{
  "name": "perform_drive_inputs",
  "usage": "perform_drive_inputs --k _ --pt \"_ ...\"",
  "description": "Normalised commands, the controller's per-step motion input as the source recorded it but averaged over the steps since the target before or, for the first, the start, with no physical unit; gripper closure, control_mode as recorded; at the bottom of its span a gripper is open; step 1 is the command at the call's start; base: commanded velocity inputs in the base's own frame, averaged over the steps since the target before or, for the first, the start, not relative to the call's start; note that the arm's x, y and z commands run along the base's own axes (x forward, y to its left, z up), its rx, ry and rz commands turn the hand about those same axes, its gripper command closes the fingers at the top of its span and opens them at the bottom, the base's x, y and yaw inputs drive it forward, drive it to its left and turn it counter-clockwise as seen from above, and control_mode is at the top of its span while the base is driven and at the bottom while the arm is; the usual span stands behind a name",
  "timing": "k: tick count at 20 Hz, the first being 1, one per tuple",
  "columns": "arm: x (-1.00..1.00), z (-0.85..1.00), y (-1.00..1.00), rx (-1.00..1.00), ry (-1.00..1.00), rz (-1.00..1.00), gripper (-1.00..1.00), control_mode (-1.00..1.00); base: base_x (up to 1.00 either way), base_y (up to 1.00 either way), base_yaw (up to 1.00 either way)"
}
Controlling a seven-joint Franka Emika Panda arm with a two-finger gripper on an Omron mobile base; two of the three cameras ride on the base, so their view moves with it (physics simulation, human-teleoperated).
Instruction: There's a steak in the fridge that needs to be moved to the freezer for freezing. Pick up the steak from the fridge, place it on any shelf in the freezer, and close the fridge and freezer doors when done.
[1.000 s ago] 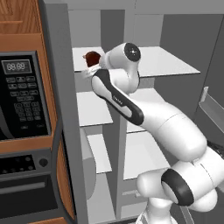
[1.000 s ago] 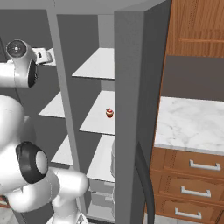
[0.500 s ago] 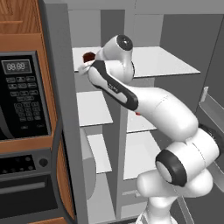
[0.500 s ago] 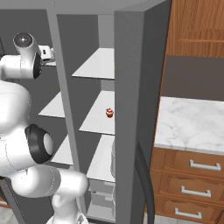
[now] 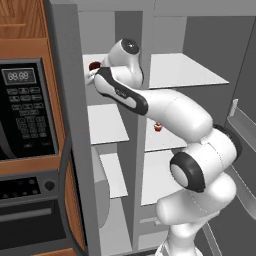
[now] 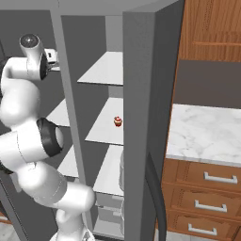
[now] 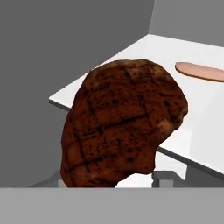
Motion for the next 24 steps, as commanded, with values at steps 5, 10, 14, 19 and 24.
perform_drive_inputs --k 5,10,14,19,24 --pt "0.53 -0.05 0.07 -0.05 0.12 -0.04 1.00 -1.00 0.00 0.00 0.00" --pt "0.67 -0.09 0.22 -0.08 0.11 -0.06 1.00 -1.00 0.00 0.00 0.00" --pt "0.69 -0.10 0.23 -0.07 0.10 -0.06 1.00 -1.00 0.00 0.00 0.00" --pt "0.49 -0.27 0.15 -0.05 0.06 -0.04 -1.00 -1.00 0.00 0.00 0.00" --pt "0.08 -0.16 0.02 -0.01 0.00 0.00 -1.00 -1.00 0.00 0.00 0.00"
